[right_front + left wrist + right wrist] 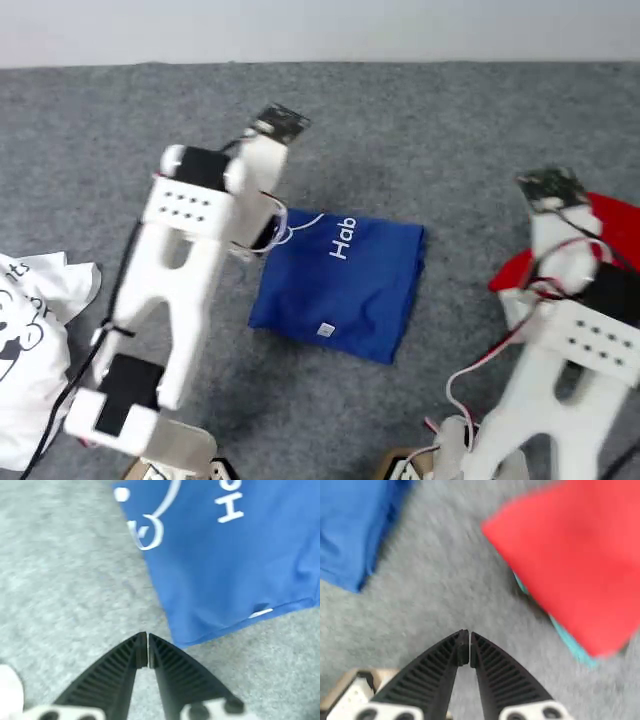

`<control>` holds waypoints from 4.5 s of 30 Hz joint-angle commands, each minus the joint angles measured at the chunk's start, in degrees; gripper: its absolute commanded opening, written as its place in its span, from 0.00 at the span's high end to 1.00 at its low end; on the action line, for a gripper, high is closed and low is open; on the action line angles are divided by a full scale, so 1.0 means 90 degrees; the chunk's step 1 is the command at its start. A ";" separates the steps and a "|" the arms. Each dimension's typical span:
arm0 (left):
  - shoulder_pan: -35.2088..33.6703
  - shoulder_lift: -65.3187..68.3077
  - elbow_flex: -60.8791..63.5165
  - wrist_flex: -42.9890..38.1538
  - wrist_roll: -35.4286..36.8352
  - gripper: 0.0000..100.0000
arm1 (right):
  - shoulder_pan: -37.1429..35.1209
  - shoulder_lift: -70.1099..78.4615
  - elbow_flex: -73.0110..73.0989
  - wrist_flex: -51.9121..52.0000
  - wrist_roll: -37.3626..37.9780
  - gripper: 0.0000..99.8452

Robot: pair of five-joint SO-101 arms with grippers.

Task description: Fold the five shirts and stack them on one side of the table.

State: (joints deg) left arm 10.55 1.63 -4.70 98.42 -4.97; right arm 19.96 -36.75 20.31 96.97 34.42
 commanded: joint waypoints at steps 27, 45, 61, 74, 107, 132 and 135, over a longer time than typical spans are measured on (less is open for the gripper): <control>-0.2960 -0.2305 -0.0298 0.0215 -0.1162 0.99 | -0.3053 0.4733 -0.1866 -0.2642 -0.2930 0.81; -0.2950 -0.2256 -0.0288 0.0215 -0.1133 0.99 | -0.3287 0.6247 -0.3116 -0.2838 -0.2872 0.94; -0.2950 -0.2295 0.0054 0.0186 -0.1162 0.99 | -0.3277 0.6247 -0.3839 -0.1910 -0.2872 0.88; -0.2950 -0.2305 0.0132 0.0205 -0.1162 0.99 | -0.3101 0.6608 -0.3868 -0.2212 -0.2471 0.99; -0.2921 -0.2305 0.0122 0.0215 -0.1133 0.99 | -0.3053 0.5954 -0.3839 -0.1060 -0.3380 0.72; -0.2960 -0.2716 0.0132 0.0215 -0.1123 0.99 | -0.2339 0.7966 -0.4689 -0.1353 -0.0117 0.99; -0.2960 -0.2716 0.0132 0.0215 -0.1123 0.99 | -0.2183 0.8015 -0.5665 -0.1050 0.1573 0.99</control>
State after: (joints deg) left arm -15.74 -20.70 -3.21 99.47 -14.73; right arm -2.02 36.13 -21.45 85.45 34.15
